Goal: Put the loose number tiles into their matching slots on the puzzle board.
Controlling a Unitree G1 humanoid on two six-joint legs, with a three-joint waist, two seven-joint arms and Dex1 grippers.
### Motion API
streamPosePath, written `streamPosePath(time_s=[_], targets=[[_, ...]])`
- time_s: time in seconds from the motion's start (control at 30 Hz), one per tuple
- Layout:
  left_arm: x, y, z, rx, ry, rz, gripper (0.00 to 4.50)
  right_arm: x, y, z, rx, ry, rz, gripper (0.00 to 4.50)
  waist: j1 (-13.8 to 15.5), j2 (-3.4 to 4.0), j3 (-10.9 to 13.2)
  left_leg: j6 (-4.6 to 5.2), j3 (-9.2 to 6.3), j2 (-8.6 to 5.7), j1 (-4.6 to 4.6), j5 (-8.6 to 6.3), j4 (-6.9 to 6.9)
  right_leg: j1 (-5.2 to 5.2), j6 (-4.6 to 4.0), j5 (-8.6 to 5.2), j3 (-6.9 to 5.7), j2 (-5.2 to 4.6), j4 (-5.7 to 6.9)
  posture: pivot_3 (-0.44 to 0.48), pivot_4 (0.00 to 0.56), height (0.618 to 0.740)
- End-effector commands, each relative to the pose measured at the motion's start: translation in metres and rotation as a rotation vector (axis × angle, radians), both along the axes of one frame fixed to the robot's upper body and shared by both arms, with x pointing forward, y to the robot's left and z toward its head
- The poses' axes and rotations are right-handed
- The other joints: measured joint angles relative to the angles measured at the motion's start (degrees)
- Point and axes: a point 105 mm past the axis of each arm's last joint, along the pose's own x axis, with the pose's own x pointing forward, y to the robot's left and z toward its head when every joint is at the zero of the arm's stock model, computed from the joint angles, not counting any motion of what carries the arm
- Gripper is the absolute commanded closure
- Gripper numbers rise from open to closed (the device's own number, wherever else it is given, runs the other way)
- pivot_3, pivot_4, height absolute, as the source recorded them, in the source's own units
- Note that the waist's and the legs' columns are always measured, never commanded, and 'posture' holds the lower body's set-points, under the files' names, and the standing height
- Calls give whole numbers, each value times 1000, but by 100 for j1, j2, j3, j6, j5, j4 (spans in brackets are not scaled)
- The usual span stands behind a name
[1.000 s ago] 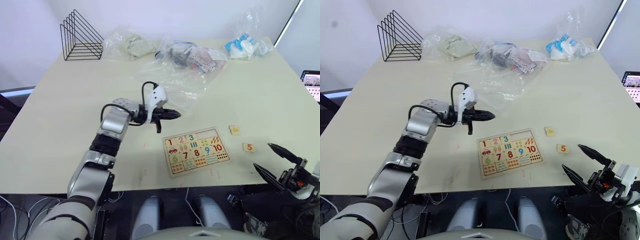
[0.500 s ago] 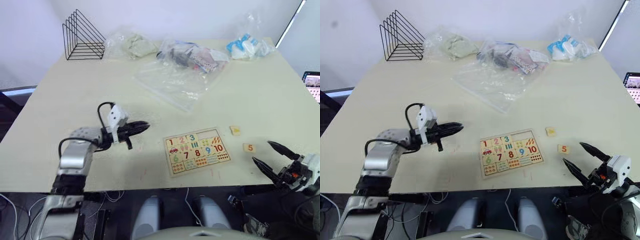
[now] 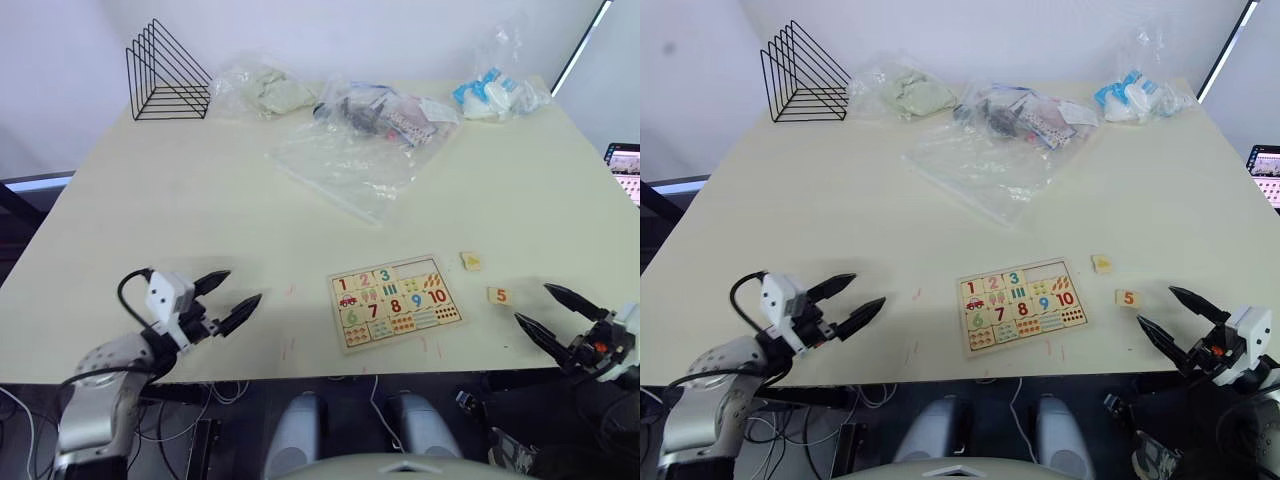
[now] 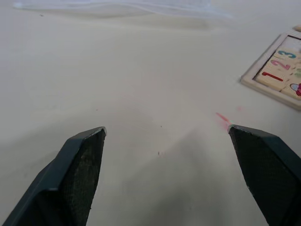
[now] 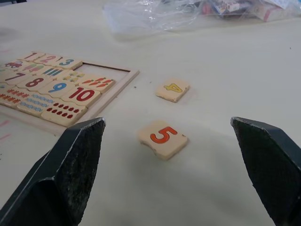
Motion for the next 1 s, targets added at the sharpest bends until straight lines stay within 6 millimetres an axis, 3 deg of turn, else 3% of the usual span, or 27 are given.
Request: streamPosePath(time_s=[0.03, 0.4, 1.0], targets=[[-9, 4, 14, 11, -68, 27, 89, -1, -15, 14, -14, -39, -15, 0, 3, 0, 0, 0, 4, -1, 2, 0, 0, 0, -1, -1, 2, 0, 0, 0, 150, 740], [-27, 5, 5, 17, -50, 88, 89, -13, -22, 8, -28, 0, 13, 0, -3, -1, -1, 0, 7, -4, 3, 0, -1, 2, -3, -3, 4, 5, -3, 0, 150, 740], [-25, 1, 5, 18, -53, 40, 89, -21, -14, 4, -38, -10, -19, 0, -7, -1, -1, 0, 7, -4, 4, -1, -1, 2, -12, -9, 4, 6, -3, 0, 150, 740]])
